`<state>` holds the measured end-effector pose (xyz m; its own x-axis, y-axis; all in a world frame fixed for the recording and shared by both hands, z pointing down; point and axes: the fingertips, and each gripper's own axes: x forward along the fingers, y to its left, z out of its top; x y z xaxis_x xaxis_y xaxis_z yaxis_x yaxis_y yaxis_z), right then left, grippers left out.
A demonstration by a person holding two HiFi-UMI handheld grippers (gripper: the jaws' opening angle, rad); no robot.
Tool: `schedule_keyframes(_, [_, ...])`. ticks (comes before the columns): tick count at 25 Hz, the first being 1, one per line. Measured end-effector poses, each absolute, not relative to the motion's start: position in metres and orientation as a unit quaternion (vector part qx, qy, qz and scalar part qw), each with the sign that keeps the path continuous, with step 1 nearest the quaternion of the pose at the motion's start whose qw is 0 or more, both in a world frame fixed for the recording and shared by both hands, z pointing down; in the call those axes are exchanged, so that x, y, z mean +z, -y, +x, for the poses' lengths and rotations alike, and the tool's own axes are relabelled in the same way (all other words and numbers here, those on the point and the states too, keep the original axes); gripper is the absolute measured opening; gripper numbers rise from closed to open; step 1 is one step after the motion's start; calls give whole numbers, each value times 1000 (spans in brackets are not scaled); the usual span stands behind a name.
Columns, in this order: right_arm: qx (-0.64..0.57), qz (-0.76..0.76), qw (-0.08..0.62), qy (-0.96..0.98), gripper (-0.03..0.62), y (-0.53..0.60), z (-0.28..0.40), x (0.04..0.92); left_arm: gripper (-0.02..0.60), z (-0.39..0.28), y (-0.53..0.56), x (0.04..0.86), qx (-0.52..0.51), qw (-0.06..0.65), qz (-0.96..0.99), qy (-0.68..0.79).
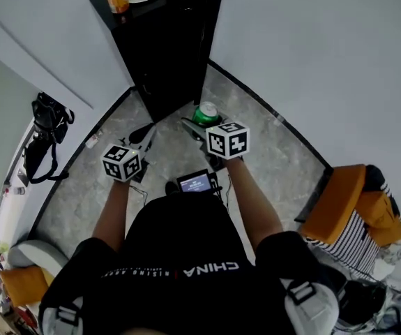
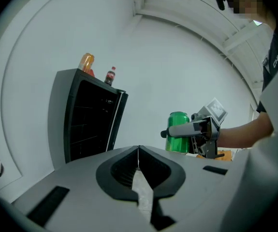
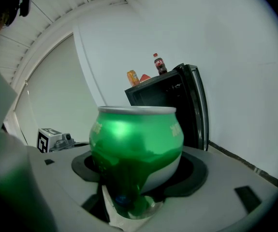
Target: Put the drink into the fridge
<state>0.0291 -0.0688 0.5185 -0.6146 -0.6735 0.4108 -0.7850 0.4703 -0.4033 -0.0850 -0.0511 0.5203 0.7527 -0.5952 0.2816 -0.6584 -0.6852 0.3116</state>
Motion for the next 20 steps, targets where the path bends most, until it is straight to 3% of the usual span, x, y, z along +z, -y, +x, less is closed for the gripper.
schedule_keyframes(20, [307, 402, 113, 855, 345, 147, 18, 542, 12, -85, 124, 538, 44, 233, 909, 342])
